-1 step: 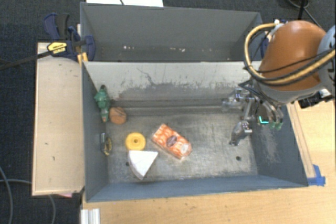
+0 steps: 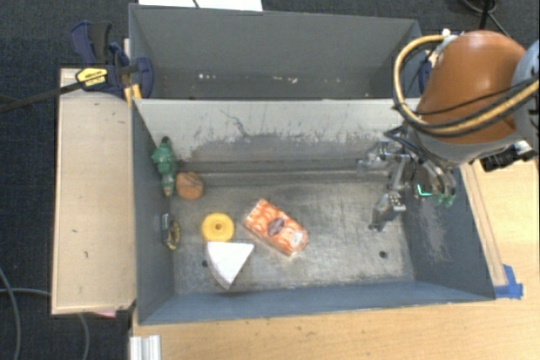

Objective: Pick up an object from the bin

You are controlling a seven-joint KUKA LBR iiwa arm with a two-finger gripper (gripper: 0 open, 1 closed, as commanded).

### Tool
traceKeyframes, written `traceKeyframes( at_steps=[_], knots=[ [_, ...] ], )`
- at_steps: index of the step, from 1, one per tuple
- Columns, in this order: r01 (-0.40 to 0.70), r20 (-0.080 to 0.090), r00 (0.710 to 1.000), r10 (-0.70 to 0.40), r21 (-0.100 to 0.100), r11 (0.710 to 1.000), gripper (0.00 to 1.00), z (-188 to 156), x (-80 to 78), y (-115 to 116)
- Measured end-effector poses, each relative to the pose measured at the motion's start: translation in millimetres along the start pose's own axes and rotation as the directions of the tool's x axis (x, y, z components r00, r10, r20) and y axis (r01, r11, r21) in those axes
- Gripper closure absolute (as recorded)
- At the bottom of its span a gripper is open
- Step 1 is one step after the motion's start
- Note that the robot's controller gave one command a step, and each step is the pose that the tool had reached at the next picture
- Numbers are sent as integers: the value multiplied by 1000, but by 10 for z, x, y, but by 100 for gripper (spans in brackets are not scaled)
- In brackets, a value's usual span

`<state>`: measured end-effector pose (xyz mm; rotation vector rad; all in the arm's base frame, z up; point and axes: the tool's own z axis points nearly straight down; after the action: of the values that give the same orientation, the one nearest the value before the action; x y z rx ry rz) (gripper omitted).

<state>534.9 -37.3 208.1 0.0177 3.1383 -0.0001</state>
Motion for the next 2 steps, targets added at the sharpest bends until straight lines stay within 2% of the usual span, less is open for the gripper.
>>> traceKeyframes(
  at_steps=[1,2],
  knots=[
    [-13,6,1000,13,0,1000,0,546,-13,19],
    [14,0,1000,-14,0,1000,0,865,-243,161]
  ],
)
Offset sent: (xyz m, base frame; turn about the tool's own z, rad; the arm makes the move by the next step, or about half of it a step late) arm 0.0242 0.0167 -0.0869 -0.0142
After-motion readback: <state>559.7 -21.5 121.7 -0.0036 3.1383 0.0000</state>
